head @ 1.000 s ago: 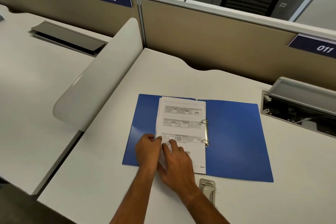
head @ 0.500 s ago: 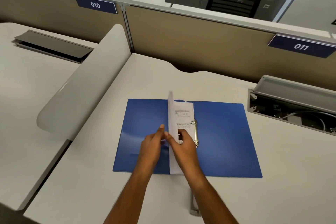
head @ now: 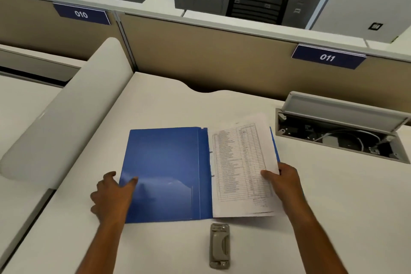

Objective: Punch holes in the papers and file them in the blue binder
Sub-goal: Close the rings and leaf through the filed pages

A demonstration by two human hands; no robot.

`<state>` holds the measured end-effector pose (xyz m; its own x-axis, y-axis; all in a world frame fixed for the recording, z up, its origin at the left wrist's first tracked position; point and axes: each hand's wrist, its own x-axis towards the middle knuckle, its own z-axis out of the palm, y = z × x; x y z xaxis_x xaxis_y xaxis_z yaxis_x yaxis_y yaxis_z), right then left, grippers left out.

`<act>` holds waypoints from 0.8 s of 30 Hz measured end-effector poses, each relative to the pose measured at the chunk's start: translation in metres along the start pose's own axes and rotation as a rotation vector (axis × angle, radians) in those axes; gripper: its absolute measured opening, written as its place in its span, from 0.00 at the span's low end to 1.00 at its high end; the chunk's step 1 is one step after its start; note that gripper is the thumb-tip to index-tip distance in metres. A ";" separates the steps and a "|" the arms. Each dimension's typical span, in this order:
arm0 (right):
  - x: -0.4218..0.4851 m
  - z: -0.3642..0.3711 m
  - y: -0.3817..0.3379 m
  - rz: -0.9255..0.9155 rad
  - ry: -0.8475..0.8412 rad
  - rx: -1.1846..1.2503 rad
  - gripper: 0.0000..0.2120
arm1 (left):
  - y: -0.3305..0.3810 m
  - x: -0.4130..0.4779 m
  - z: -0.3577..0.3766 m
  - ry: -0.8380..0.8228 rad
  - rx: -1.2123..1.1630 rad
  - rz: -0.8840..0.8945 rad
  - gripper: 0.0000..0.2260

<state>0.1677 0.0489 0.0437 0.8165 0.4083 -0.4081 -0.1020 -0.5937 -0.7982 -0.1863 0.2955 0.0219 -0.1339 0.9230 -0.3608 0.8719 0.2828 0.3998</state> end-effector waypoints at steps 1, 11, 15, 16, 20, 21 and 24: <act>0.005 -0.007 0.006 0.020 0.013 -0.007 0.16 | -0.001 0.004 -0.002 -0.006 0.013 -0.019 0.34; 0.025 -0.004 0.041 -0.002 0.110 -0.255 0.12 | 0.012 0.006 0.010 -0.068 0.044 -0.076 0.47; 0.018 -0.002 0.040 -0.096 0.237 -0.540 0.18 | 0.017 -0.004 0.021 -0.028 0.112 -0.064 0.46; 0.018 -0.002 0.041 -0.158 0.271 -0.661 0.24 | 0.018 -0.006 0.022 -0.022 0.122 -0.065 0.45; 0.012 0.007 0.041 -0.564 0.174 -0.916 0.32 | 0.023 -0.007 0.024 -0.031 0.107 -0.111 0.46; 0.009 0.013 0.040 -0.626 0.106 -0.939 0.31 | 0.024 -0.006 0.023 -0.043 0.097 -0.130 0.47; 0.000 0.029 0.042 -0.626 -0.060 -1.042 0.28 | 0.027 0.003 0.020 -0.110 0.042 -0.171 0.47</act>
<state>0.1467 0.0437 -0.0028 0.5307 0.8388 -0.1215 0.8280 -0.5438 -0.1372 -0.1539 0.3002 0.0144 -0.2319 0.8277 -0.5110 0.8602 0.4198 0.2896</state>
